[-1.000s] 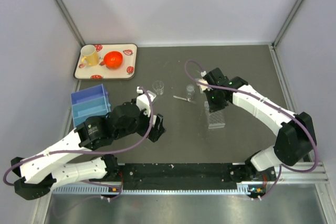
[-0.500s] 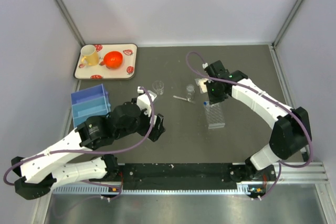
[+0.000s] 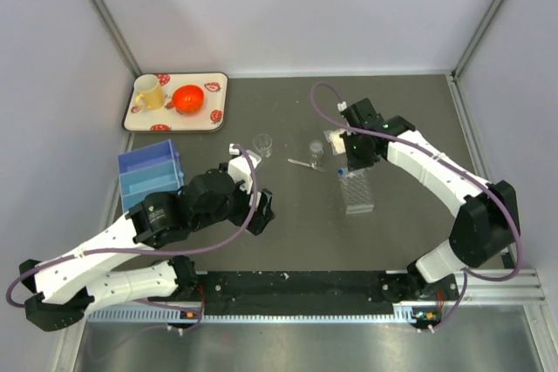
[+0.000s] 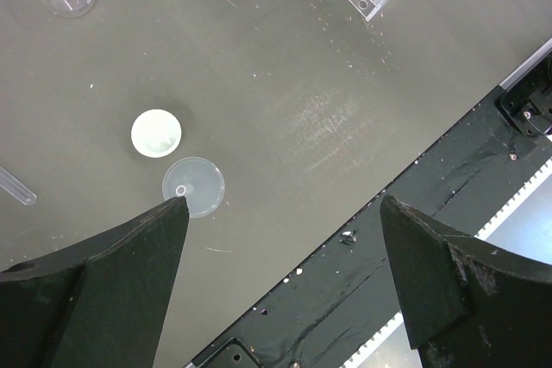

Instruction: Organize the chemistry lab equipment

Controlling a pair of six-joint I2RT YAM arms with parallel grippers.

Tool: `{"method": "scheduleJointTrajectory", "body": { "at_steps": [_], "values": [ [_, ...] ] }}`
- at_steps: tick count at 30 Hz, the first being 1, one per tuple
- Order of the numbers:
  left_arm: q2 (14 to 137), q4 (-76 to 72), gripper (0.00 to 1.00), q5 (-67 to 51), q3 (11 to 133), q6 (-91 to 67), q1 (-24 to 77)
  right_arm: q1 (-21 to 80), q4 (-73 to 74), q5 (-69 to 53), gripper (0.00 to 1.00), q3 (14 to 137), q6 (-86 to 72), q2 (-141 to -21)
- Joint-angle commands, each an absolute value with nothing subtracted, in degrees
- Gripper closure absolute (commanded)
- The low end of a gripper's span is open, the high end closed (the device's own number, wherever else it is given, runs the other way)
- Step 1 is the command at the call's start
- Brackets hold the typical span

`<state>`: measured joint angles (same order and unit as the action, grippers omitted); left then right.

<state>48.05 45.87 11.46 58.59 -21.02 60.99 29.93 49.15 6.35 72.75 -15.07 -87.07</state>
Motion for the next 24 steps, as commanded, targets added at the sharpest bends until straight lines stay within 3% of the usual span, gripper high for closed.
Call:
{"method": "scheduleJointTrajectory", "body": {
  "at_steps": [1,24],
  "values": [
    [48.1,43.0,0.02,11.8,58.4,-20.8,61.0,29.4,49.6,5.1,1.00,72.2,-14.8,-82.2],
    [48.3,42.2,0.02,11.2,58.2,-21.4,61.0,33.1,49.8,4.6,1.00,68.6,-15.4,-83.5]
  ]
}}
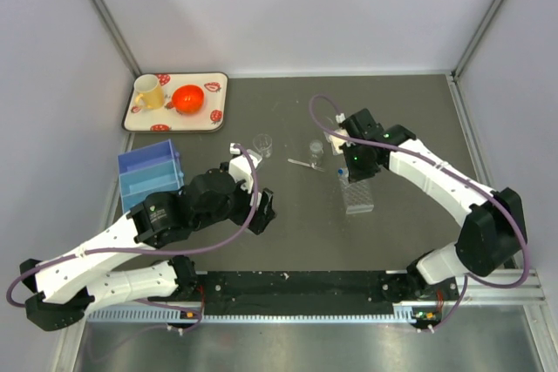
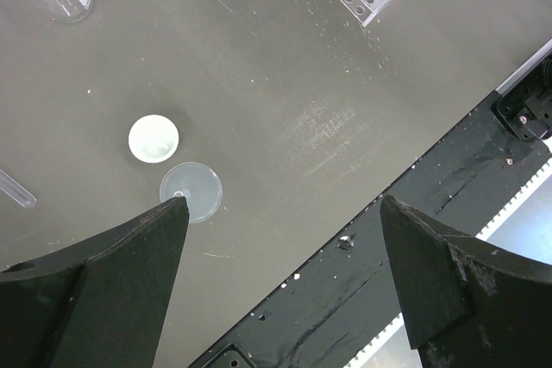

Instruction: Organize the chemistry lab equipment

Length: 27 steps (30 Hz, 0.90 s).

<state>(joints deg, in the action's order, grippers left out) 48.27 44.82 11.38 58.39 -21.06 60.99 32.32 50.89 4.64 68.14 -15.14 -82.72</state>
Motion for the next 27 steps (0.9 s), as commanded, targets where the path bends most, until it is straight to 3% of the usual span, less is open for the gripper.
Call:
{"method": "scheduleJointTrajectory", "body": {
  "at_steps": [1,27],
  "values": [
    [48.4,42.2,0.02,11.2,58.1,-21.4,61.0,33.2,49.6,4.6,1.00,68.6,-15.5,-83.8],
    [49.0,42.3,0.02,11.3,59.2,-20.7,61.0,33.2,48.1,6.2,1.00,68.9,-14.2,-87.3]
  ]
}}
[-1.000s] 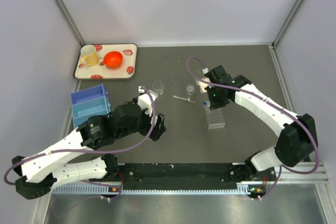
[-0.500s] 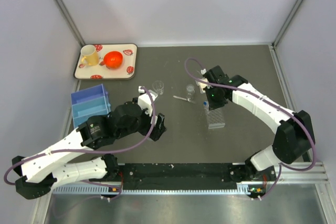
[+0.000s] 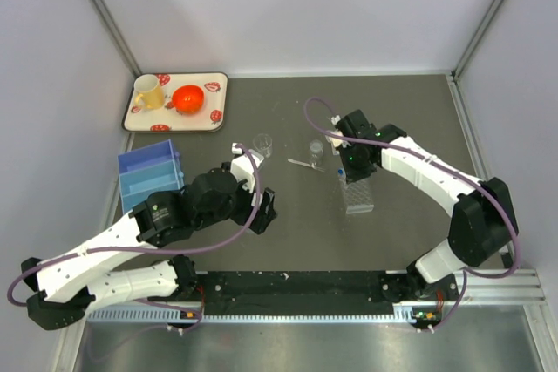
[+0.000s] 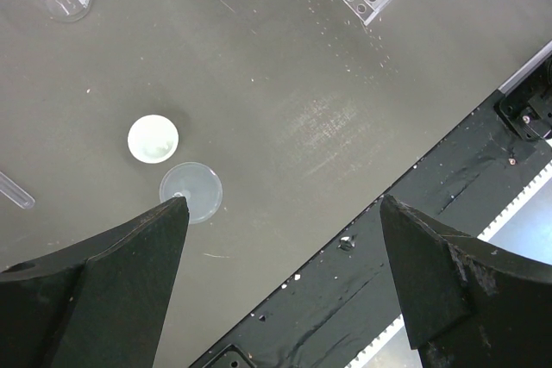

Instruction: Organize the chemistry lab equipment

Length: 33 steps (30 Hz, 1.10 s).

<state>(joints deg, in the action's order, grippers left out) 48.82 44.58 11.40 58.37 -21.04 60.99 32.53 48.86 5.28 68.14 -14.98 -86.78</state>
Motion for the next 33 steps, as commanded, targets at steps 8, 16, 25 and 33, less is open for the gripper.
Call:
{"method": "scheduleJointTrajectory", "body": {
  "at_steps": [8,16,25,33],
  "values": [
    [48.7,42.3,0.02,11.2,59.1,-20.7,61.0,33.1,49.1,5.4,1.00,68.9,-13.4,-89.8],
    [49.0,41.7,0.02,11.1,58.6,-20.6,61.0,33.2,49.2,4.6,1.00,69.2,-13.3,-91.4],
    [49.4,41.4,0.02,10.8,58.7,-20.4,61.0,33.2,49.3,4.4,0.79,69.6,-13.2,-91.7],
    [50.6,42.2,0.02,12.4,59.7,-20.4,60.9,33.7,49.7,6.4,0.69,71.9,-14.0,-89.0]
  ]
}}
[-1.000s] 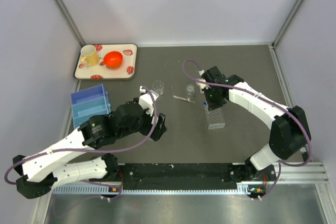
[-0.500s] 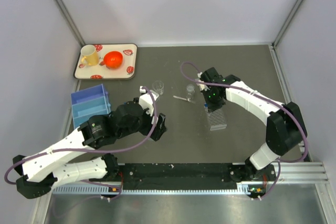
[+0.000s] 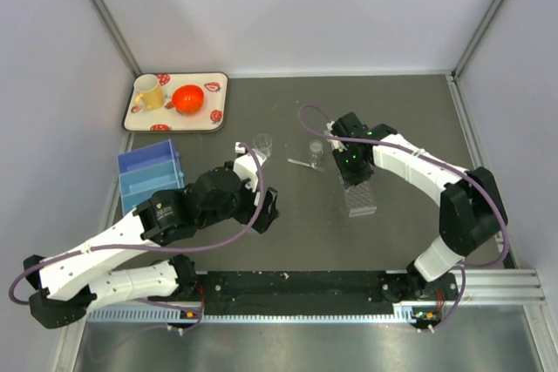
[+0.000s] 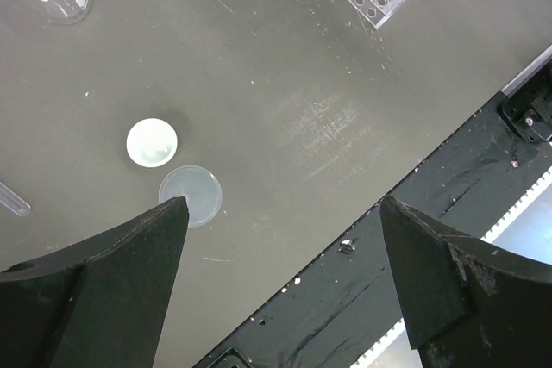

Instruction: Organize the chemistry lab equipment

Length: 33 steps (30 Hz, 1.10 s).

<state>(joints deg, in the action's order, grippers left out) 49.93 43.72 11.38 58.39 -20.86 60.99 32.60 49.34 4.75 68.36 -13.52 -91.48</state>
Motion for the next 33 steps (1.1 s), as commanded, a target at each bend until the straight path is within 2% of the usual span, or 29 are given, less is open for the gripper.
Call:
{"method": "scheduleJointTrajectory", "body": {
  "at_steps": [1,13,23,33],
  "values": [
    [50.7,42.6,0.02,13.2,59.9,-20.6,61.0,33.7,50.2,6.6,0.68,72.3,-14.1,-88.5],
    [59.0,48.6,0.01,28.0,64.2,-29.1,57.8,39.7,54.7,12.1,0.66,77.4,-14.7,-72.5],
    [66.7,45.5,0.04,26.2,63.1,-33.5,34.4,41.4,55.7,12.0,0.66,73.1,-14.7,-59.0],
    [78.7,43.3,0.08,26.7,62.1,-40.3,25.3,41.6,54.6,5.8,0.69,65.7,-16.0,-49.5]
  ]
}}
